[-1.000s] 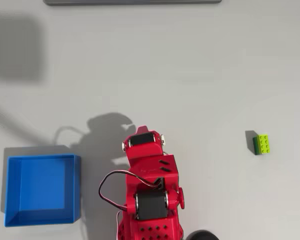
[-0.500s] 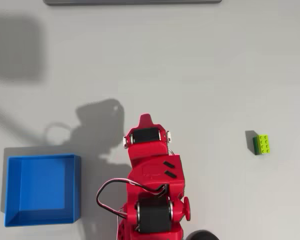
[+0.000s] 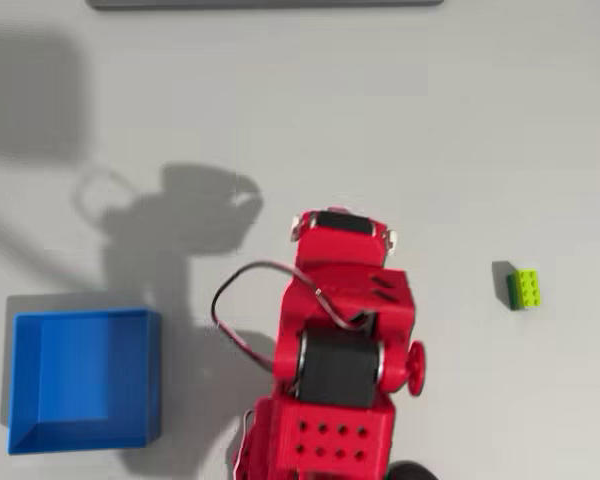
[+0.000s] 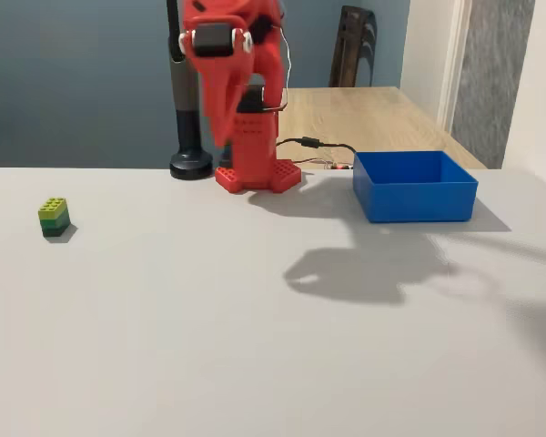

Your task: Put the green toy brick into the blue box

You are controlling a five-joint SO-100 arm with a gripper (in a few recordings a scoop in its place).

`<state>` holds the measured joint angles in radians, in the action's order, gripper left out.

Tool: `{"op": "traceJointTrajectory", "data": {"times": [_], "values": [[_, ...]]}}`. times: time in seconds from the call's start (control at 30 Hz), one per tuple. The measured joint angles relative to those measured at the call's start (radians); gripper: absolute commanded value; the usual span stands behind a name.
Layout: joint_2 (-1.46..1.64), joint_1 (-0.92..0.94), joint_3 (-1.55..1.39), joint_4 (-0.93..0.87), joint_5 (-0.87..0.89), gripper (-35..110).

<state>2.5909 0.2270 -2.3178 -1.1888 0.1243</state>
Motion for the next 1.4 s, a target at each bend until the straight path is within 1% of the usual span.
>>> {"op": "traceJointTrajectory", "data": {"times": [0.2, 0.6, 0.83, 1.0, 1.07, 1.13, 1.2, 1.27, 1.4], "values": [[-0.169, 0.132, 0.163, -0.081, 0.034, 0], [-0.374, 0.491, 0.268, -0.081, -0.009, 0], [-0.491, 0.675, 0.278, 0.031, -0.038, 2], [-0.583, 0.756, 0.278, 0.13, -0.038, 4], [-0.618, 0.775, 0.281, 0.141, -0.038, 8], [-0.653, 0.788, 0.287, 0.147, -0.038, 21], [-0.681, 0.802, 0.29, 0.147, -0.038, 28], [-0.698, 0.813, 0.29, 0.147, -0.037, 31], [-0.709, 0.811, 0.29, 0.176, -0.025, 33]]}}
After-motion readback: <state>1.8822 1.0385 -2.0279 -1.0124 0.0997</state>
